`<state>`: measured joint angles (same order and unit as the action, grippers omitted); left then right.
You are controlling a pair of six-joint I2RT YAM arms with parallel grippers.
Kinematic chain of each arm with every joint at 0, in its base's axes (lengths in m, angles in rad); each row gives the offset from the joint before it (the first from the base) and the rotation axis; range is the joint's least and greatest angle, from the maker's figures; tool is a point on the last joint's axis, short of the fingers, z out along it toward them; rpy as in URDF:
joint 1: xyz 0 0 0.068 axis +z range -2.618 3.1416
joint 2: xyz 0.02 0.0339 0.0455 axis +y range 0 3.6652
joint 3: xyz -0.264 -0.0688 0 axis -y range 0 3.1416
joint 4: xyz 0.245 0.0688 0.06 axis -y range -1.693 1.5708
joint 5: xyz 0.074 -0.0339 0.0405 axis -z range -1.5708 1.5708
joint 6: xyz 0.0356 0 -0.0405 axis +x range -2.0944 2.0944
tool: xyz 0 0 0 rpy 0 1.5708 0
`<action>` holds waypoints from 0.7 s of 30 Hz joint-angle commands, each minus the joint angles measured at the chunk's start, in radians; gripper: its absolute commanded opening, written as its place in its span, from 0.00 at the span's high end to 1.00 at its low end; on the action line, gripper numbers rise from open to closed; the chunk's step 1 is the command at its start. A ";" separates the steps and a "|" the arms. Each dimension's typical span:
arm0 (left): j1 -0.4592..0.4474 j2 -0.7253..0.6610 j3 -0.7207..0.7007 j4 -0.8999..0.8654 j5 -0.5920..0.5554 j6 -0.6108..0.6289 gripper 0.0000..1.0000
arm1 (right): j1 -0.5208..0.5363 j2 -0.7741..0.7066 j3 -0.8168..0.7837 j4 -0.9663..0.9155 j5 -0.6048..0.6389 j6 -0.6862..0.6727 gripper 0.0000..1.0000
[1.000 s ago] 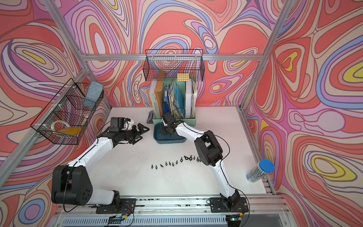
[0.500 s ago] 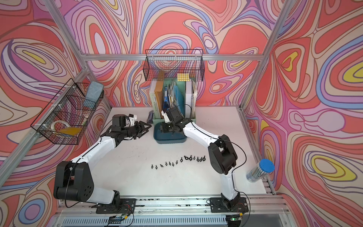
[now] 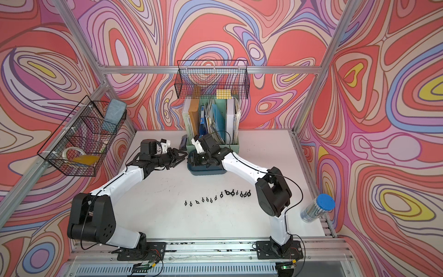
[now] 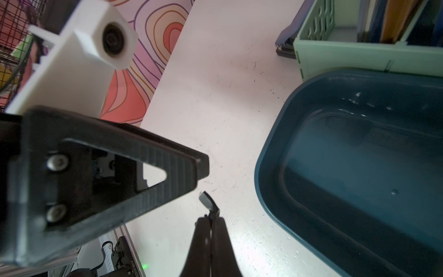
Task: Take out the wing nut from the storage box
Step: Pick up the wing nut from the storage box.
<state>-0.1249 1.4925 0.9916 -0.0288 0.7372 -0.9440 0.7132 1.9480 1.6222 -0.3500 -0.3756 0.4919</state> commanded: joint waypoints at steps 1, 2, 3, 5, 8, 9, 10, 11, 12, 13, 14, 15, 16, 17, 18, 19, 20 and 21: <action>-0.001 0.004 0.000 0.025 0.008 0.000 0.61 | 0.005 -0.034 0.005 0.023 -0.022 0.017 1.00; -0.001 0.004 -0.001 0.029 0.013 -0.005 0.62 | 0.005 -0.032 0.007 0.022 -0.027 0.017 1.00; -0.001 0.004 -0.002 0.040 0.017 -0.009 0.62 | 0.005 -0.029 0.011 0.017 -0.029 0.017 1.00; -0.001 0.002 -0.004 0.046 0.022 -0.013 0.65 | 0.004 -0.025 0.013 0.017 -0.028 0.021 1.00; -0.001 0.000 -0.008 0.066 0.040 -0.022 0.70 | 0.005 -0.023 0.016 0.014 -0.021 0.020 1.00; -0.002 -0.001 -0.012 0.075 0.045 -0.028 0.70 | 0.005 -0.021 0.018 0.014 -0.017 0.020 1.00; -0.004 -0.004 -0.017 0.079 0.047 -0.032 0.70 | 0.005 -0.018 0.020 0.012 -0.014 0.020 1.00; -0.005 -0.005 -0.021 0.081 0.047 -0.033 0.72 | 0.004 -0.016 0.022 0.011 -0.013 0.020 1.00; -0.005 -0.007 -0.024 0.082 0.048 -0.033 0.73 | 0.005 -0.013 0.024 0.009 -0.013 0.020 1.00; -0.007 -0.006 -0.027 0.081 0.050 -0.033 0.73 | 0.005 -0.011 0.026 0.009 -0.013 0.020 1.00; -0.008 -0.005 -0.031 0.083 0.053 -0.034 0.73 | 0.005 -0.010 0.026 0.008 -0.011 0.020 1.00; -0.009 -0.006 -0.034 0.084 0.054 -0.034 0.74 | 0.005 -0.011 0.025 0.009 -0.007 0.020 1.00; -0.010 -0.006 -0.037 0.084 0.053 -0.034 0.74 | 0.005 -0.010 0.026 0.009 -0.004 0.020 1.00; -0.010 -0.006 -0.040 0.085 0.054 -0.036 0.75 | 0.004 -0.009 0.027 0.010 0.000 0.020 1.00; -0.009 -0.007 -0.044 0.088 0.057 -0.037 0.75 | 0.005 -0.006 0.030 0.007 0.003 0.020 1.00; -0.012 -0.008 -0.045 0.090 0.059 -0.038 0.76 | 0.005 -0.004 0.032 0.005 0.003 0.019 1.00; -0.013 -0.008 -0.045 0.091 0.060 -0.037 0.76 | 0.004 -0.003 0.034 0.003 0.003 0.019 1.00; -0.014 -0.008 -0.045 0.089 0.060 -0.036 0.77 | 0.005 -0.003 0.034 0.005 0.005 0.019 1.00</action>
<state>-0.1318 1.4925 0.9581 0.0299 0.7780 -0.9779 0.7136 1.9427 1.6241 -0.3458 -0.3840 0.5110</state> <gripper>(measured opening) 0.238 0.043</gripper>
